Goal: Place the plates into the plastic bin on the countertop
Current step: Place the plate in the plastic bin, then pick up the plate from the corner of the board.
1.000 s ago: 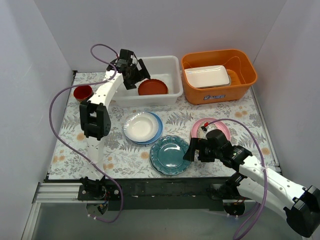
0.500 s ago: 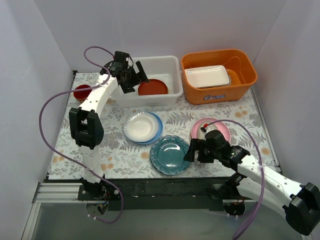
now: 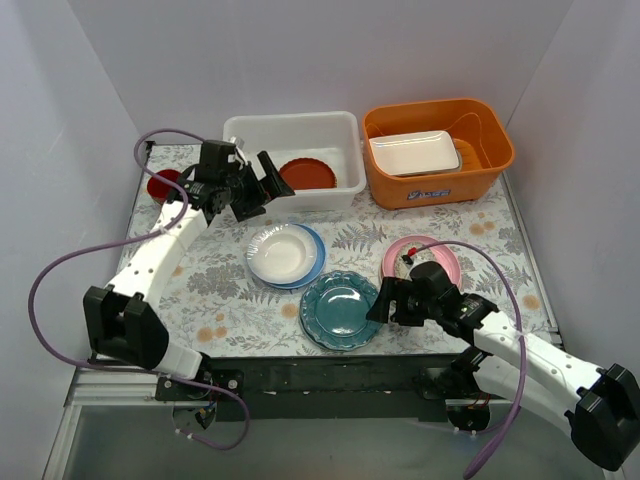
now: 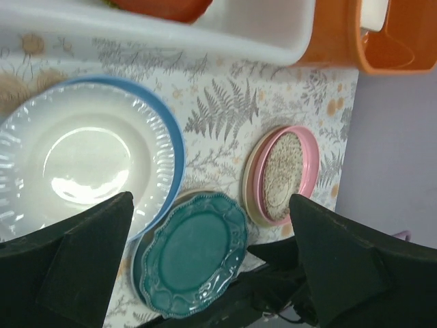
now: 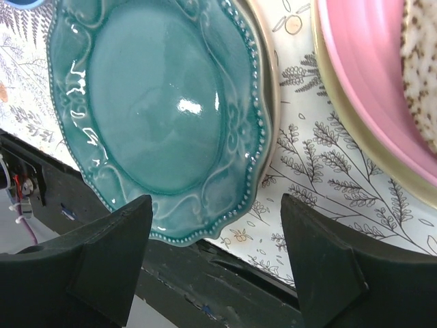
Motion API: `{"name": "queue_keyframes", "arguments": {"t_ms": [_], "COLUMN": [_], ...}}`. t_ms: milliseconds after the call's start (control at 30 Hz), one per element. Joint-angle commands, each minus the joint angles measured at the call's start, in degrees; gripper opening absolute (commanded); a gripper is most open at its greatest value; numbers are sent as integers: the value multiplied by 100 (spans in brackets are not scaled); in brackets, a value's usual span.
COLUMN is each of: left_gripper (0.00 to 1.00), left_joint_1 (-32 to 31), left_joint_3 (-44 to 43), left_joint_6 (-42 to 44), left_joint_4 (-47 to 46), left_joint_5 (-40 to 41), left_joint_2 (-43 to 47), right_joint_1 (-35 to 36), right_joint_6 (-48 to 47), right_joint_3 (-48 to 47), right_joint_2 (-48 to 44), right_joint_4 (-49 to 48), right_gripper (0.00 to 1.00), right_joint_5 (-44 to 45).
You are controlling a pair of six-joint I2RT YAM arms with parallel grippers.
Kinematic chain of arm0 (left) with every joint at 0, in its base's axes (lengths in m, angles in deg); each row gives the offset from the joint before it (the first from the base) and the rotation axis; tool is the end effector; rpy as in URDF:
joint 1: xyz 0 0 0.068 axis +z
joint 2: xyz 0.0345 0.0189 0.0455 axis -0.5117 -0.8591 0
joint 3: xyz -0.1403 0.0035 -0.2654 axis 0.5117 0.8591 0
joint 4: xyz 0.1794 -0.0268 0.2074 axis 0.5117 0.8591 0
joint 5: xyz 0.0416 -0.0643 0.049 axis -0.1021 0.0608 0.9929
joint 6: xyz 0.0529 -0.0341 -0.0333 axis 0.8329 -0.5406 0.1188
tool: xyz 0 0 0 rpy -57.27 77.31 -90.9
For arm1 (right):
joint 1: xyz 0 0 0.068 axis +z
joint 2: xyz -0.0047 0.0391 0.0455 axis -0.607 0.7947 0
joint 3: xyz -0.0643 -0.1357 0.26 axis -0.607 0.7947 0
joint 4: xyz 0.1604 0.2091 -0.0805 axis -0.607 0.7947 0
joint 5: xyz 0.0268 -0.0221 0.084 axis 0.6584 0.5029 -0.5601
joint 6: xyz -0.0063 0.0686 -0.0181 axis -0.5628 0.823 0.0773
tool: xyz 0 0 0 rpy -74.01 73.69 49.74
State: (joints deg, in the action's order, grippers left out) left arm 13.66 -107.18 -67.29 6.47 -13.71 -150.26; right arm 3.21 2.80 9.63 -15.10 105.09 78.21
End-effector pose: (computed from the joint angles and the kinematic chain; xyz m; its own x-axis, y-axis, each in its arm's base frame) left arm 0.3340 -0.1197 0.3530 -0.5973 -0.8014 0.0328 -0.5383 0.3702 -0.7571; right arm 0.1324 0.1221 0.1826 -0.8662 0.1489 -0.4770 -0.1614 0.8201 0.5490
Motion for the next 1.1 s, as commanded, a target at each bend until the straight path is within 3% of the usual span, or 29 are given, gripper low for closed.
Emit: {"name": "queue_keyframes", "arguments": {"t_ms": [0, 367, 533, 800, 1067], "left_gripper": [98, 98, 98, 98, 98], "left_joint_1": [-71, -335, -572, -1275, -1487], "left_joint_3": [797, 2827, 3460, 3690, 4128], "left_joint_6": [-169, -794, -1005, -1347, -1532], "left_joint_4": [-137, -462, -681, -945, -1139], "left_joint_5": [-203, -352, -361, -124, -89], "left_joint_2": [625, 1961, 2129, 1875, 1900], "right_joint_1": [-24, -41, -41, -32, -50], "right_joint_6": [217, 419, 428, 629, 1456], "right_joint_3": [206, 347, 347, 514, 1594], "right_joint_2": [-211, -88, -9, -166, -904], "right_joint_4": [-417, -848, -909, -1068, -1806], "right_gripper": [82, 69, 67, 63, 62], "right_joint_5": [-103, -446, -455, -481, -534]}}
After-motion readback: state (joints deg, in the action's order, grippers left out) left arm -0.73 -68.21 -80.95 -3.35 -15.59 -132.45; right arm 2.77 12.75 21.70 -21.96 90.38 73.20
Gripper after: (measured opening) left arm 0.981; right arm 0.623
